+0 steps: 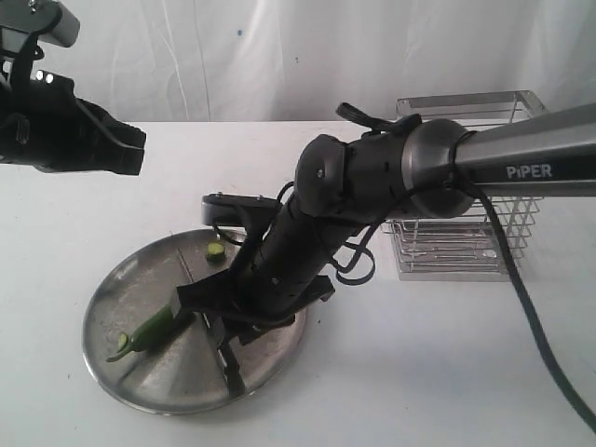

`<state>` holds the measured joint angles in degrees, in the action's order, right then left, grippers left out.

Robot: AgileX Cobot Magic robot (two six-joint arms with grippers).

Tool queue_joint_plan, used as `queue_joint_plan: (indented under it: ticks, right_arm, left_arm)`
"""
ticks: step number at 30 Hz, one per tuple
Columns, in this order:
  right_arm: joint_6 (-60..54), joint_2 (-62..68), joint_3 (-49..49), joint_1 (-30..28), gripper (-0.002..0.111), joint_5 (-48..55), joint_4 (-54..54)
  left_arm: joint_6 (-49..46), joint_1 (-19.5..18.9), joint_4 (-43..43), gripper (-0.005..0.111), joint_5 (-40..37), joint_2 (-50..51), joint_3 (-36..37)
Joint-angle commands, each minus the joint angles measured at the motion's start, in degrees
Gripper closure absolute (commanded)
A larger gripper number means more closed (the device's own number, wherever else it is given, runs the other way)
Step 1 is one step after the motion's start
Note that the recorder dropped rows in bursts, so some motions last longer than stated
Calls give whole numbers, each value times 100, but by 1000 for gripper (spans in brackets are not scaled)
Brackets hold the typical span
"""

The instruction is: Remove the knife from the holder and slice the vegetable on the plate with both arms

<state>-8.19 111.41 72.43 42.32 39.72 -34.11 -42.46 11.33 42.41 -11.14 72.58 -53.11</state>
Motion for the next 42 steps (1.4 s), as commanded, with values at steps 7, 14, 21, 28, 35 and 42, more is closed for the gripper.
queue_joint_plan:
  ticks: [7,14,21,28,35,42]
  right_arm:
    - [-89,-387,260,-17,62,450,1139]
    - [1567,-1878,571,-102,99,626,5024]
    - [2794,-3293,434,-1618,108,1235,6428]
    - [3836,-5579,-1272,-3054,108,-867,6843]
    - [4017,-8110,-3636,-3148,108,-3093,7899]
    - [4065,-9158,-4115,-3148,108,-1843,7767]
  left_arm:
    - [93,29,-316,107,-736,-64,51]
    - [856,-248,-329,107,151,-503,915]
    - [1919,-1056,-312,107,1382,-1703,2291]
    - [1806,-1067,-377,107,1526,-4072,3048]
    - [1679,-1067,-353,107,2030,-5951,3755]
    - [1678,-1067,-388,107,-502,-6254,3780]
